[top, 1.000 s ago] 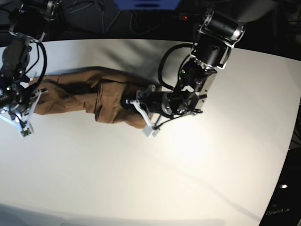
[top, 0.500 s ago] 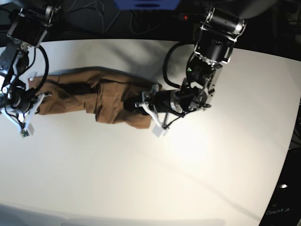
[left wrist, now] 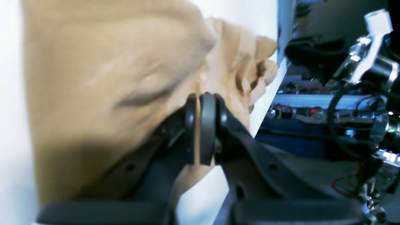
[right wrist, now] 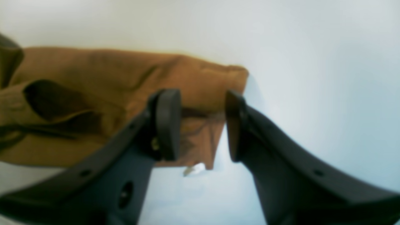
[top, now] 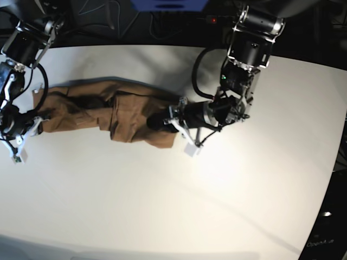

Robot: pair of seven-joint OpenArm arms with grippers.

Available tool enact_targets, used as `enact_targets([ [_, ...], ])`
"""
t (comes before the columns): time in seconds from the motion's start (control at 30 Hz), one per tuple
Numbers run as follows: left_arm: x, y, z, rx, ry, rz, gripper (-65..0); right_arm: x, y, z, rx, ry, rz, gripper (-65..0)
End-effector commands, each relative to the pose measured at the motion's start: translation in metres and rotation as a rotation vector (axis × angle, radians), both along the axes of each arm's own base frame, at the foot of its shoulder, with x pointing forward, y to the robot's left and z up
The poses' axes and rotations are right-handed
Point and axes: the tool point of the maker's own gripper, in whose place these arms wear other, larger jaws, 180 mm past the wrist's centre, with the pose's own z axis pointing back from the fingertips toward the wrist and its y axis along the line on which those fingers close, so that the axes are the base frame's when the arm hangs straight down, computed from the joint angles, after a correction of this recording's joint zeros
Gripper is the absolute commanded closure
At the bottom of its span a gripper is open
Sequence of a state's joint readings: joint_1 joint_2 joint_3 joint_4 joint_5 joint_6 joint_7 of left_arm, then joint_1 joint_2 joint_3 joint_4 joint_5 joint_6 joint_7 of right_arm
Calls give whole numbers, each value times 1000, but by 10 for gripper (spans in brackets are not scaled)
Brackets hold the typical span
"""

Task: Fold the T-shirt properly
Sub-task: 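Lift the left gripper off the folded strip and move it aside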

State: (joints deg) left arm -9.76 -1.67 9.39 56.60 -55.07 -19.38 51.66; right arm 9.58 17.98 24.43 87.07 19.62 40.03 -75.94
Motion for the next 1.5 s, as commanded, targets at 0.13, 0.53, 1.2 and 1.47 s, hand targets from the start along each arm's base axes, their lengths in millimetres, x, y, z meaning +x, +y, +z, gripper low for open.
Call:
enact_targets([
  [0.13, -43, 68, -64, 245, 205, 42, -22, 8, -18, 11, -16, -28, -16, -248],
  [0.53, -34, 76, -35, 226, 135, 37, -22, 6, -55, -10, 96, 14, -149, -309],
  [1.2, -16, 81, 0, 215, 52, 18, -22, 6, -45, -17, 77, 48, -101, -310],
  [1.47, 7, 101, 43, 208, -40, 51, -22, 21, -39, 1, -26, 41, 9, -306],
])
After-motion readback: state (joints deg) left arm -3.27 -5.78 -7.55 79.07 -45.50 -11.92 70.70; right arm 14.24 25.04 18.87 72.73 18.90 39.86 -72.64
